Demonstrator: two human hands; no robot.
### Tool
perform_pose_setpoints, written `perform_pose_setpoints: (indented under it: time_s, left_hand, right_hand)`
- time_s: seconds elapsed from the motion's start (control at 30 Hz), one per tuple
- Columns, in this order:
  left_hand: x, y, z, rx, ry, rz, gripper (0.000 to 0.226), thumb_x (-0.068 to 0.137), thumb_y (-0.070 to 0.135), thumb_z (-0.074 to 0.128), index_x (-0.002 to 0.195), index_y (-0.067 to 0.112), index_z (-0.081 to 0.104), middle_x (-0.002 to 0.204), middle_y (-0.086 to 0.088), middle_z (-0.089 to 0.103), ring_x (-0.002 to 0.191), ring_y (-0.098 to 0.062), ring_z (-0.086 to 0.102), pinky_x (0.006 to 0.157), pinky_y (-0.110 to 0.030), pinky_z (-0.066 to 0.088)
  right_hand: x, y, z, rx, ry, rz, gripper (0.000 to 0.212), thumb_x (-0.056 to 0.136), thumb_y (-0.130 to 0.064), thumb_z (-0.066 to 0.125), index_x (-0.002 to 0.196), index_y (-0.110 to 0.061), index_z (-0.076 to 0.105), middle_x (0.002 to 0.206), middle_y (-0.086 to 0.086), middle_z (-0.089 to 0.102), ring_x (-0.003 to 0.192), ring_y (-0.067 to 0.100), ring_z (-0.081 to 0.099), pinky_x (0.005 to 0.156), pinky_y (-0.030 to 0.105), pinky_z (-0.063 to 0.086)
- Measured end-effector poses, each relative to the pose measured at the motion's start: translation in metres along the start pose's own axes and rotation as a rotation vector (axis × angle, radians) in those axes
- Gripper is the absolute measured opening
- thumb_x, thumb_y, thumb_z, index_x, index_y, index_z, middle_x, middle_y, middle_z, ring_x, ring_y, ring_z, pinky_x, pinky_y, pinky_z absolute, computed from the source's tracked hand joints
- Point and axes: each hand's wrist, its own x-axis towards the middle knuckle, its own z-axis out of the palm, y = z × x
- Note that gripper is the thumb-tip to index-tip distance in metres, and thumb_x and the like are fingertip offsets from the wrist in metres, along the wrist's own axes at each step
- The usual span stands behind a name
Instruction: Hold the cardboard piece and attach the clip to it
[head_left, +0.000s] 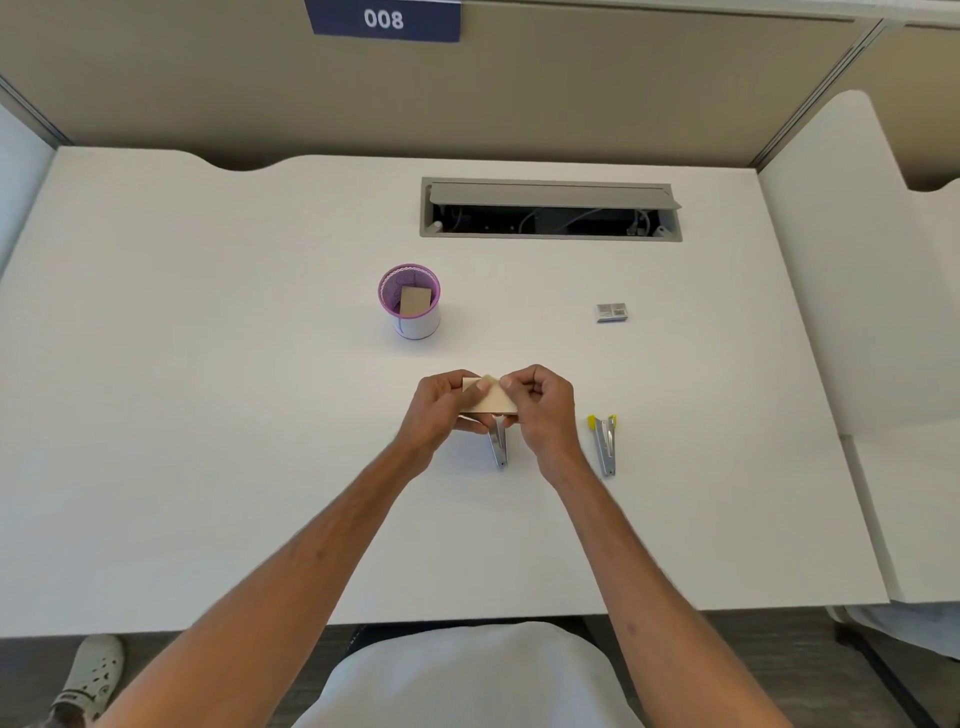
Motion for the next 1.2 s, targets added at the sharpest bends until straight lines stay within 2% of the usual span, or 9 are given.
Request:
perform_pose_setpoints:
  time_s: [0.23,0.37,0.53,0.63,0.77,0.93,1.03,1.13,1.2]
  left_hand:
    - [0.003,0.001,0.008,-0.086,0.04,-0.032,0.028,0.108,0.03,0.067,0.107,0.005,0.08,0.095,-0.018,0.08,0.082,-0.034,0.078,0.07,-0.036,0.066]
    - [0.006,0.0,0.003,-0.11,0.007,-0.048,0.041,0.112,0.04,0.059,0.116,0.004,0.08,0.107,-0.024,0.082,0.095,-0.039,0.081,0.08,-0.045,0.068]
    - [0.008,0.001,-0.004,-0.09,-0.036,-0.087,0.046,0.114,0.045,0.054,0.122,0.007,0.078,0.114,-0.021,0.082,0.105,-0.041,0.081,0.078,-0.041,0.067]
    - [0.007,0.0,-0.008,0.013,-0.052,-0.071,0.043,0.112,0.049,0.059,0.119,0.011,0.079,0.11,-0.014,0.084,0.1,-0.034,0.083,0.078,-0.037,0.067]
    - [0.007,-0.002,-0.016,0.07,-0.044,-0.04,0.034,0.108,0.034,0.071,0.119,0.002,0.074,0.103,-0.011,0.083,0.086,-0.021,0.082,0.073,-0.033,0.066]
    - [0.01,-0.001,-0.023,0.049,0.043,-0.035,0.034,0.106,0.022,0.074,0.121,-0.008,0.07,0.098,-0.019,0.079,0.08,-0.019,0.08,0.072,-0.029,0.066]
    - [0.01,0.0,-0.027,0.022,0.124,-0.042,0.032,0.106,0.02,0.074,0.122,-0.007,0.07,0.099,-0.012,0.078,0.076,-0.018,0.079,0.071,-0.031,0.067]
    - [0.009,-0.001,-0.028,0.006,0.177,-0.046,0.032,0.103,0.02,0.077,0.126,-0.001,0.071,0.101,-0.012,0.078,0.071,-0.022,0.077,0.065,-0.031,0.066]
    - [0.01,-0.003,-0.028,0.006,0.217,-0.061,0.033,0.101,0.021,0.081,0.126,0.001,0.072,0.1,-0.011,0.078,0.066,-0.021,0.073,0.059,-0.029,0.063]
  right_hand:
    - [0.004,-0.001,0.0,-0.026,0.012,-0.022,0.013,0.101,-0.01,0.071,0.089,-0.006,0.071,0.081,0.008,0.069,0.074,0.022,0.069,0.052,0.042,0.063]
    - [0.008,-0.009,-0.003,0.028,-0.022,-0.011,0.014,0.101,-0.008,0.072,0.09,0.002,0.071,0.084,0.015,0.068,0.075,0.026,0.068,0.051,0.037,0.061]
    - [0.008,-0.012,-0.009,0.066,-0.076,0.024,0.015,0.101,-0.008,0.072,0.086,-0.006,0.073,0.085,0.013,0.069,0.073,0.021,0.069,0.054,0.034,0.062]
    - [0.007,-0.007,-0.011,0.058,-0.073,0.043,0.013,0.101,-0.009,0.072,0.089,-0.003,0.073,0.083,0.011,0.071,0.074,0.017,0.07,0.06,0.039,0.065]
    - [0.01,-0.003,-0.01,0.047,-0.042,0.053,0.015,0.1,-0.011,0.075,0.092,0.001,0.074,0.084,0.013,0.073,0.077,0.019,0.072,0.059,0.036,0.064]
    - [0.015,-0.002,-0.007,0.036,-0.127,0.096,0.015,0.104,-0.028,0.071,0.106,-0.017,0.08,0.103,0.011,0.079,0.084,0.014,0.075,0.072,0.039,0.067]
    - [0.014,0.005,-0.007,-0.093,-0.08,0.147,0.019,0.108,-0.034,0.06,0.112,-0.022,0.075,0.107,0.002,0.079,0.087,0.018,0.074,0.075,0.042,0.06]
    - [0.006,0.021,-0.008,-0.485,-0.018,0.075,0.014,0.105,-0.03,0.06,0.11,-0.024,0.07,0.108,-0.004,0.076,0.101,0.025,0.073,0.088,0.042,0.056]
    - [-0.004,0.03,-0.003,-0.724,0.018,0.035,0.018,0.103,-0.036,0.062,0.117,-0.024,0.065,0.111,-0.005,0.073,0.106,0.026,0.07,0.088,0.041,0.055]
